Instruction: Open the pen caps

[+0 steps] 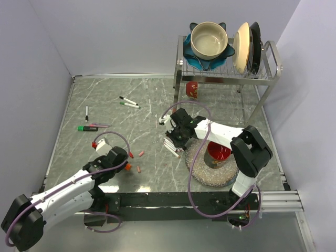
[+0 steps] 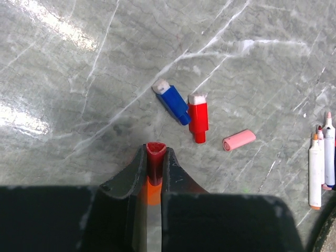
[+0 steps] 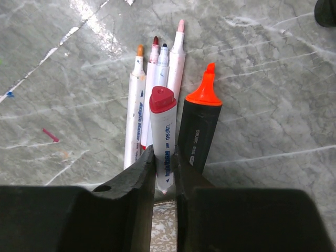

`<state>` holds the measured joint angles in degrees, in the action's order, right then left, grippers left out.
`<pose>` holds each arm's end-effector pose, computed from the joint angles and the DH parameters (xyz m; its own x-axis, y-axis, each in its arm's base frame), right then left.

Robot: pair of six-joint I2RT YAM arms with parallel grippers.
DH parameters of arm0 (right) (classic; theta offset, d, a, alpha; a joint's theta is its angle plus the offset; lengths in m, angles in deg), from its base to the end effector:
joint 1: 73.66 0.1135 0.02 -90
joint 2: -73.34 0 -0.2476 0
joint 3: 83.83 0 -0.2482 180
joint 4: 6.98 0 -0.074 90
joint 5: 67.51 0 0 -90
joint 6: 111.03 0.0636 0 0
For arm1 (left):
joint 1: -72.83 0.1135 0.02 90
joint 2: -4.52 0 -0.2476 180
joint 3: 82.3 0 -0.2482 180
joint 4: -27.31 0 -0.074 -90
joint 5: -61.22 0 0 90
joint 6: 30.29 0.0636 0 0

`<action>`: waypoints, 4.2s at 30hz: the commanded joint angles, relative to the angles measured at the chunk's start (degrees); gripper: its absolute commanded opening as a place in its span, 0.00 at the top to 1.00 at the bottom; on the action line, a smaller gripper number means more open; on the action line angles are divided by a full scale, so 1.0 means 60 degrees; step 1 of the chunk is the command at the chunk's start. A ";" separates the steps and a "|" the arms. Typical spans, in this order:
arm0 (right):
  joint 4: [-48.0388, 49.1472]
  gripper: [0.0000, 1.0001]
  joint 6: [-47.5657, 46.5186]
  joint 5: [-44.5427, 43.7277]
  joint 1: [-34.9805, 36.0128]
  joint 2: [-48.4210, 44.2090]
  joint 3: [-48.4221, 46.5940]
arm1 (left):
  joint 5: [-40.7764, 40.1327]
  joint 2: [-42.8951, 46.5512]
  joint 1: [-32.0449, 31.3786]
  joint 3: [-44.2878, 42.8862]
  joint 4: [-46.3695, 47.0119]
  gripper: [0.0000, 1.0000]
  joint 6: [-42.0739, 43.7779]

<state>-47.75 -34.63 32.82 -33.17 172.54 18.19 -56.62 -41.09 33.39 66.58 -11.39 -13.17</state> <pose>0.2627 0.2392 0.1475 -0.4873 -0.7203 -0.4937 -0.8410 0.5393 0.0434 0.1464 -0.0820 0.1241 -0.5123 -0.6728 -0.5337 -0.4892 0.7394 -0.4625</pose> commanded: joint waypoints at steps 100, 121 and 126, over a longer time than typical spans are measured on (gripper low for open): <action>-0.0531 0.55 -0.1028 0.2805 0.0092 -0.3012 -0.0161 | 0.3099 -0.6744 0.8961 -0.6025 -0.1582 0.94 0.1995; 0.2043 0.41 0.1252 0.5163 -0.0639 -0.4316 0.1186 | 0.8729 -0.0426 0.2928 0.0406 1.0735 0.99 0.2405; 0.4412 0.40 0.4045 0.5109 -0.1445 -0.5179 0.2371 | 0.8083 -0.0763 0.1858 0.0817 1.1543 0.99 0.2333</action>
<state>-36.60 -26.26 62.72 -38.98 146.97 28.16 -4.36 -44.78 47.85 70.30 46.18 1.52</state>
